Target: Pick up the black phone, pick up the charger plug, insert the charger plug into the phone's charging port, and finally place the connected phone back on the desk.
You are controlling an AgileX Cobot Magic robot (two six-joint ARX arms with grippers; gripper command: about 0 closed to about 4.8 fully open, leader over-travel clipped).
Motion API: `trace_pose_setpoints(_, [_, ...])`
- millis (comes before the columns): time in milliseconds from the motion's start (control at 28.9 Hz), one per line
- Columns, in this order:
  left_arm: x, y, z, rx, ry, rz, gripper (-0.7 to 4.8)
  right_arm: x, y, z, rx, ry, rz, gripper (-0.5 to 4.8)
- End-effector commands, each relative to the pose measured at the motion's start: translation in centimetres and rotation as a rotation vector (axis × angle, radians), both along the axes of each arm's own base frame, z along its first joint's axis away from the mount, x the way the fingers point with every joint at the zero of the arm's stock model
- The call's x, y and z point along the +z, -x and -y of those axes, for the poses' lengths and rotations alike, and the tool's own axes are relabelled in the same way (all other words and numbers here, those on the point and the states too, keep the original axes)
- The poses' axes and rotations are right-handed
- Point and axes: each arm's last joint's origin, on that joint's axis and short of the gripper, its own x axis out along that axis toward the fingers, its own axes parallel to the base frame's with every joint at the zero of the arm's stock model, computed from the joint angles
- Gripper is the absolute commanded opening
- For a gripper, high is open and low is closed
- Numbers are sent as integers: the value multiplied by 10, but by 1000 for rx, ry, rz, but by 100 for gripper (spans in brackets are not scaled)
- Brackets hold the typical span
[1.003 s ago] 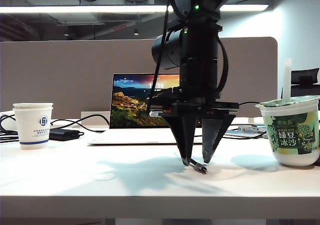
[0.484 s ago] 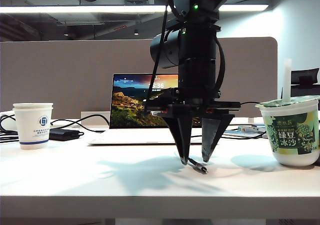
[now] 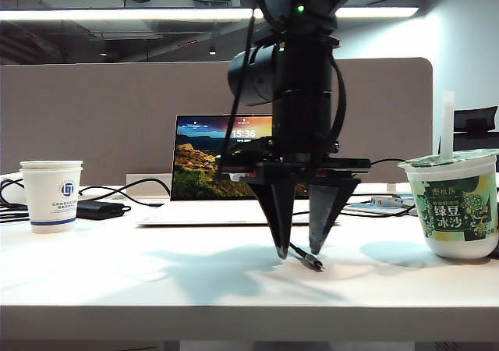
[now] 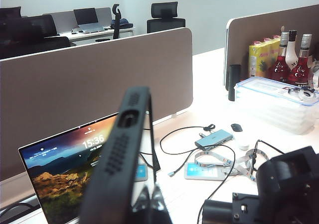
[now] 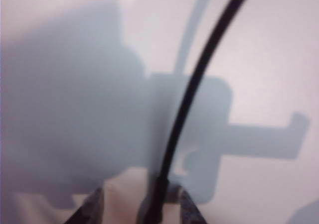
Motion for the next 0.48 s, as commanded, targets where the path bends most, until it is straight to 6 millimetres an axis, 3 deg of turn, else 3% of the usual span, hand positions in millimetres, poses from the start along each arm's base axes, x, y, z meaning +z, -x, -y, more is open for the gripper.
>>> trace_pose_setpoints(35, [8,2,-2,-1,25,53,-7,1,2,-3,5,-1,-1,197])
trace_pose_setpoints(208, [8,2,-2,-1,25,53,-7,-4,4,-2,6,14,-15,165])
trace_pose_setpoints(484, [8,2,-2,0,25,53,-7,-13,8,2,4,34,-44,165])
